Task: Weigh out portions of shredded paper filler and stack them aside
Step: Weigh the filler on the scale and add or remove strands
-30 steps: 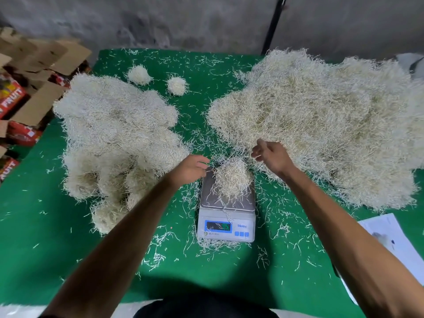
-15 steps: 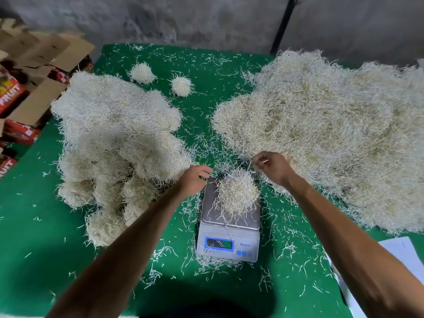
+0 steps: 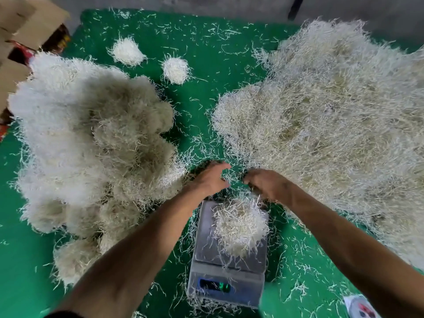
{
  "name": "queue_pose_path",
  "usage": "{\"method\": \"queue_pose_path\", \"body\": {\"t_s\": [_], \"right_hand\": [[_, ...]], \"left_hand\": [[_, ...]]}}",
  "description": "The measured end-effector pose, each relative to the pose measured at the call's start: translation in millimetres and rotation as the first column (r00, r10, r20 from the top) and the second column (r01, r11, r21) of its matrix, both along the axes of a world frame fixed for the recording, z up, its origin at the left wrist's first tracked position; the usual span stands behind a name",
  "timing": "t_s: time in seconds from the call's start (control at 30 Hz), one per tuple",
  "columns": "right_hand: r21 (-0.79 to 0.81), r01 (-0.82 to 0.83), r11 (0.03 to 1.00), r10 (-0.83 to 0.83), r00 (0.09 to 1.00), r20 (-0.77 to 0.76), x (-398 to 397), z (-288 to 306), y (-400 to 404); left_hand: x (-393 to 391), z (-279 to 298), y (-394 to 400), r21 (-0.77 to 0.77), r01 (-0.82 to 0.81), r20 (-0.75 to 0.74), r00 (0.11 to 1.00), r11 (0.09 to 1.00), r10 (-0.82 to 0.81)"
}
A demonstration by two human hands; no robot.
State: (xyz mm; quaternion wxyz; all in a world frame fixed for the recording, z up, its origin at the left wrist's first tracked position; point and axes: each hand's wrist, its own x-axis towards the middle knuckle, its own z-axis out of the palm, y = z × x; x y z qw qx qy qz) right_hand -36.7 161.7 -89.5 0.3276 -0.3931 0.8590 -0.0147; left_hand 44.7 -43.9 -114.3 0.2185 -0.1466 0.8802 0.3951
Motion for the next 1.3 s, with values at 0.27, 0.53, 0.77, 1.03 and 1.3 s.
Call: {"method": "queue_pose_path", "body": {"t_s": [0.27,0.53,0.77,1.03,1.3], "right_hand": [[-0.110,0.125,0.986,-0.123,0.992,0.025,-14,-15,-36],[0.007,-0.040,0.999,0.040,0.999,-0.007,-5,-7,-1],[0.001,-0.054,0.999,0.054,0.998,-0.012,-1,-28,3],[-0.316,0.308,0.898,-0.271,0.950,0.155,-13,-11,-52],[-0.560,0.628,0.540,-0.340,0.772,0.537,-8,46,-50]], "left_hand": [[-5,-23,25,-0.007,0.151,-0.074,0.986,0.988,-0.151],[-5,-17,22,-0.028,0.289,-0.106,0.951,0.957,-0.290],[-13,6,-4,0.154,-0.207,-0.148,0.962,0.966,0.230],[-5,10,-7,0.480,-0.503,0.218,0.862,0.719,0.458],[-8,62,-18,0.682,-0.473,0.156,0.839,0.558,0.521]]}}
